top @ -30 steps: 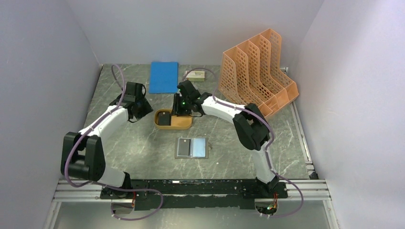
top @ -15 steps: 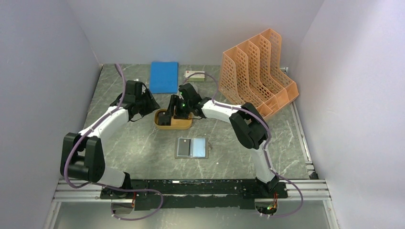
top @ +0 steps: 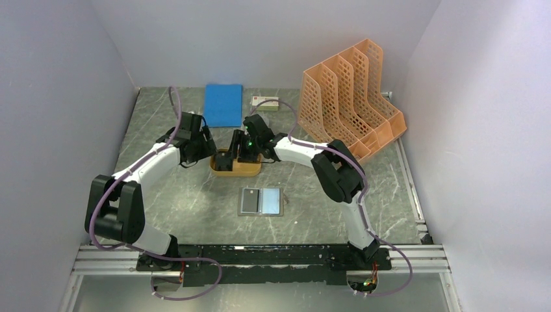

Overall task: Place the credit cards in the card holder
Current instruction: Pick up the credit card from the storage box.

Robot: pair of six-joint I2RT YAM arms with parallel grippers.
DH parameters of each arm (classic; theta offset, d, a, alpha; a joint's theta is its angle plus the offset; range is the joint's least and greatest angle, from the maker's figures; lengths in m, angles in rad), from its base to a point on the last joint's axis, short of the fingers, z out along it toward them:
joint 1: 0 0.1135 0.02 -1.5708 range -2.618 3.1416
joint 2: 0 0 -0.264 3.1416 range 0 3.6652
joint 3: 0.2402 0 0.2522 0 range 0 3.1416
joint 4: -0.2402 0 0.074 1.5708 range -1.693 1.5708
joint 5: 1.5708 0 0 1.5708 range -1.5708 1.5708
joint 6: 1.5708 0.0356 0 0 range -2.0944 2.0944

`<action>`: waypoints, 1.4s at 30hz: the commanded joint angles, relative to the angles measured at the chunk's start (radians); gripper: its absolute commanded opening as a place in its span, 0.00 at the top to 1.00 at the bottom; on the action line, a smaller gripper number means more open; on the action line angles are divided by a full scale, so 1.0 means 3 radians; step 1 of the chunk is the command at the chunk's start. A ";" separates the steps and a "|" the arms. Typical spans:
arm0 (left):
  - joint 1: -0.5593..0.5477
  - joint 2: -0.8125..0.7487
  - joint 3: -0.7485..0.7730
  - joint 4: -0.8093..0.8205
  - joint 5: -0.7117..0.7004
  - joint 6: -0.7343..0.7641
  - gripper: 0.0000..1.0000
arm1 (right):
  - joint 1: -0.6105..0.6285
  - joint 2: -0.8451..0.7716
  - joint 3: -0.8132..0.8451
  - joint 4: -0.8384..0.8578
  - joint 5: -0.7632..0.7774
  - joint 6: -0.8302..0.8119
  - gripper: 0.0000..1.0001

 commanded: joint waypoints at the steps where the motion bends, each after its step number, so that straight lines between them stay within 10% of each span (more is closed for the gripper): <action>1: -0.0007 -0.0031 0.0005 -0.0153 -0.0267 0.0197 0.29 | -0.0009 0.0069 0.0042 -0.0070 0.0019 -0.0044 0.40; 27: 0.0015 0.0697 0.0211 -0.0298 -0.0371 0.0203 0.41 | -0.0002 0.0339 0.0163 0.0003 -0.0148 0.0098 0.44; 42: 0.0074 0.0782 0.0182 -0.0303 -0.0336 0.0175 0.44 | -0.0014 0.0437 0.0224 -0.0202 -0.0113 0.0016 0.69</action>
